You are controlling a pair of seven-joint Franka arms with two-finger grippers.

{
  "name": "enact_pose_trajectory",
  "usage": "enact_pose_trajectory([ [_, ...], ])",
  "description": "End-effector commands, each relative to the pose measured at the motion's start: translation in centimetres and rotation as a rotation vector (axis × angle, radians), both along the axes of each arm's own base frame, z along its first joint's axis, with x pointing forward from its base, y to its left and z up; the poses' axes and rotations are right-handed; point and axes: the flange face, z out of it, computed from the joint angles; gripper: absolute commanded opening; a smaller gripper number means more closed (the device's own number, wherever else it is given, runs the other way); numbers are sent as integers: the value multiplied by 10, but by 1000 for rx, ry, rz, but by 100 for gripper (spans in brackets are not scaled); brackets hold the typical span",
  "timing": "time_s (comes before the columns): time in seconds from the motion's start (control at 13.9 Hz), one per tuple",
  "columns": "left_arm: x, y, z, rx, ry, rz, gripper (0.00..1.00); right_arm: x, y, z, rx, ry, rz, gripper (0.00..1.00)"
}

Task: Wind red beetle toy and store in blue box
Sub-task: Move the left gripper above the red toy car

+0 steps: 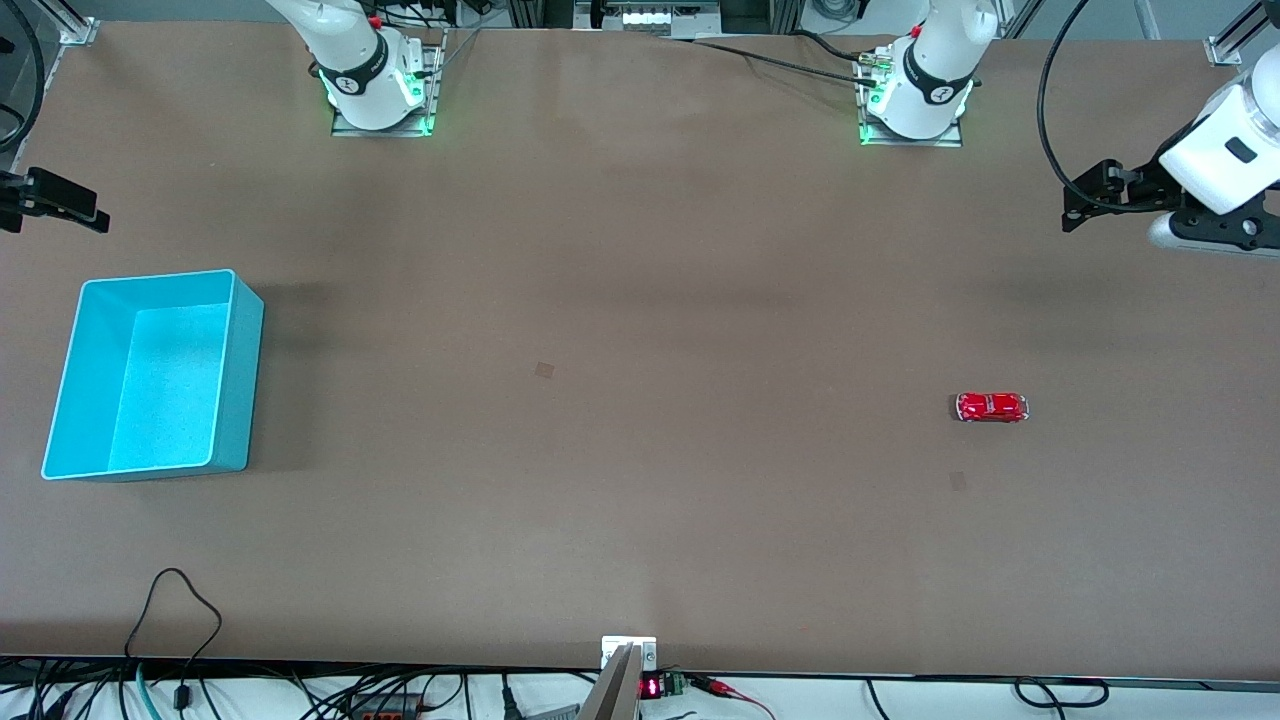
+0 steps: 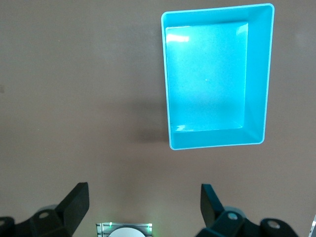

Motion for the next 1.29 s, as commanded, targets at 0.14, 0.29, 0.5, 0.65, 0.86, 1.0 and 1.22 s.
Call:
enact_pose_trajectory([
  [0.14, 1, 3, 1, -10, 7, -3, 100, -1, 0, 2, 14, 6, -13, 100],
  [0.29, 1, 1, 0, -8, 10, 11, 100, -1, 2, 2, 15, 6, 2, 100],
  [0.5, 2, -2, -4, 2, 18, 71, 100, 0, 4, 3, 14, 3, -4, 100],
  [0.65, 4, -10, -16, 7, 57, 56, 100, 0, 4, 2, 14, 4, -2, 100],
  [0.86, 9, -15, -37, 5, 191, 38, 100, 0, 4, 2, 14, 4, -4, 100],
  [1.0, 17, -17, -33, 6, 245, 32, 100, 0, 5, 2, 14, 4, -1, 100],
  [1.22, 15, -17, -36, -1, 335, -70, 100, 0, 6, 3, 14, 1, 2, 100],
])
